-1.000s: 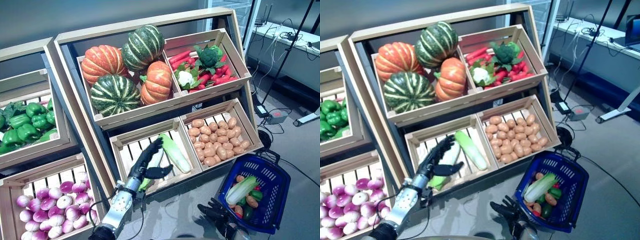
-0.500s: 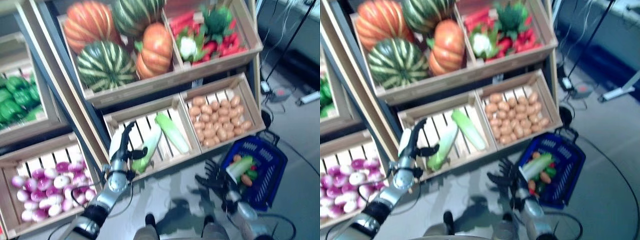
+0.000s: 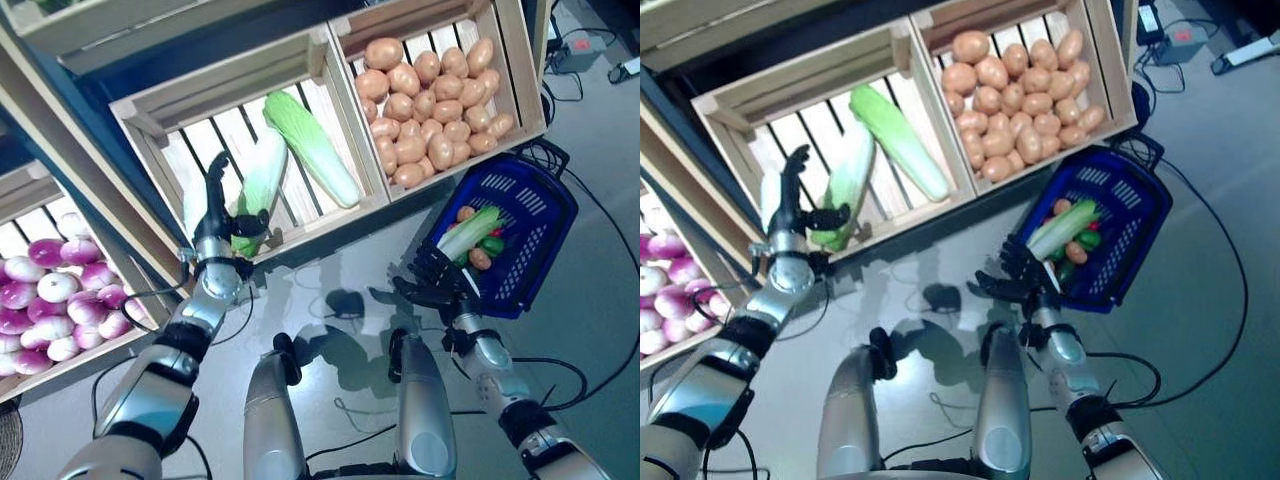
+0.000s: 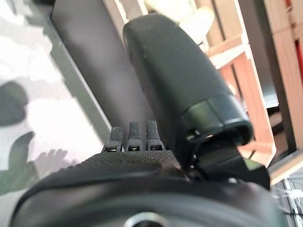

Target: Put vegetables into the basket

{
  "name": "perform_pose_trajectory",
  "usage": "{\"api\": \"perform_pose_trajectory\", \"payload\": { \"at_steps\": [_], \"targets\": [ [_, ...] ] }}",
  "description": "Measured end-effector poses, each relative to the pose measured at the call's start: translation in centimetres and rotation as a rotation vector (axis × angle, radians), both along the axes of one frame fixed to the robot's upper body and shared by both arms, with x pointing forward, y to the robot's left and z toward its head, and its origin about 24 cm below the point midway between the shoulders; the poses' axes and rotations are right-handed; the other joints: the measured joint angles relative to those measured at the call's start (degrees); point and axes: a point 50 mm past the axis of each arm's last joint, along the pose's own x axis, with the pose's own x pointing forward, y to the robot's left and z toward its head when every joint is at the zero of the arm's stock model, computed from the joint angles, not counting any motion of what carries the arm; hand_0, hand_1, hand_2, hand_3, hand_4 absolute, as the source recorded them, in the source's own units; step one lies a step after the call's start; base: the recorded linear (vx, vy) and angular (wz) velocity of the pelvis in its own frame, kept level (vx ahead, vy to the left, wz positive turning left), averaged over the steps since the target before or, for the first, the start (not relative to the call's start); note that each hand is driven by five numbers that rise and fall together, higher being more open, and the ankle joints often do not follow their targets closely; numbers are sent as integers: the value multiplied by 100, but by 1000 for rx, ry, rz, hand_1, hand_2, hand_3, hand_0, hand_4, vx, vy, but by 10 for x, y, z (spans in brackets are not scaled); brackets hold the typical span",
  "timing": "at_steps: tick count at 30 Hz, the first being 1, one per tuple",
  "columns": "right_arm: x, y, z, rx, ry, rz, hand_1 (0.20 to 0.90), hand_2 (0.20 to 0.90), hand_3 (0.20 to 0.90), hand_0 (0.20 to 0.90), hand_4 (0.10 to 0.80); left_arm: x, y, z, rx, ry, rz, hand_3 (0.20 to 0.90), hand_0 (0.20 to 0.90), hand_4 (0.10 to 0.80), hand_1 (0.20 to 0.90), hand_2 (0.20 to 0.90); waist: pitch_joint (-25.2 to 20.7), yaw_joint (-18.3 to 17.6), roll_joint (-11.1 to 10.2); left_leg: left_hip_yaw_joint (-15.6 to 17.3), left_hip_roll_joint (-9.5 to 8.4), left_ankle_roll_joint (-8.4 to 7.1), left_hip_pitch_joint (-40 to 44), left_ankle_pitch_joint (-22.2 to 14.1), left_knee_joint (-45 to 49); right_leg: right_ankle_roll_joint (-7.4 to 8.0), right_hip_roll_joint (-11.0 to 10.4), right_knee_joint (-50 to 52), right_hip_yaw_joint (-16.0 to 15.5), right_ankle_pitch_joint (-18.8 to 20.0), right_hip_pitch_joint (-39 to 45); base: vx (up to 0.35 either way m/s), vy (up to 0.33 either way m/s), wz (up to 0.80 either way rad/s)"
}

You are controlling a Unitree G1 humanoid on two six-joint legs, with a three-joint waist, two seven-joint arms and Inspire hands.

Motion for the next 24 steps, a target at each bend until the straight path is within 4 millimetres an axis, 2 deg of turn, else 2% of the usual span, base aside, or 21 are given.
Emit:
{"api": "perform_pose_trajectory", "payload": {
  "at_steps": [7,10,14,20,24],
  "targets": [
    [2,-12,5,17,-4,-34,900,900,900,900,800,10,24,21,-78,6,106,900,900,800,900,900,30,-152,-42,-119,169,-87,-671,-304,884,-120,26,965,151,-369,-763,-1,40,-5],
    [9,-13,12,16,-24,-33,900,900,900,900,800,13,35,34,-100,6,140,900,900,800,900,900,66,-232,-62,-254,220,-141,-1061,-368,1214,-190,40,1336,152,-494,-1136,-17,23,4],
    [18,-17,23,-2,-54,-37,900,900,900,900,800,16,46,41,-139,27,199,900,900,800,900,900,123,-281,-52,-313,318,-154,-1435,-442,1530,-245,66,1626,161,-538,-1505,-46,13,-6],
    [28,-26,31,44,-62,-87,900,900,900,900,800,22,50,58,-217,43,210,900,900,800,900,900,215,-274,-47,-508,364,-179,-2139,-473,1983,-317,70,2083,146,-627,-2144,-50,-15,4],
    [33,-38,35,71,-65,-145,900,900,900,900,800,24,52,68,-196,48,196,900,900,800,900,900,220,-238,-31,-559,370,-185,-2311,-478,2080,-320,70,2216,145,-666,-2309,-54,-14,3]
  ]
}}
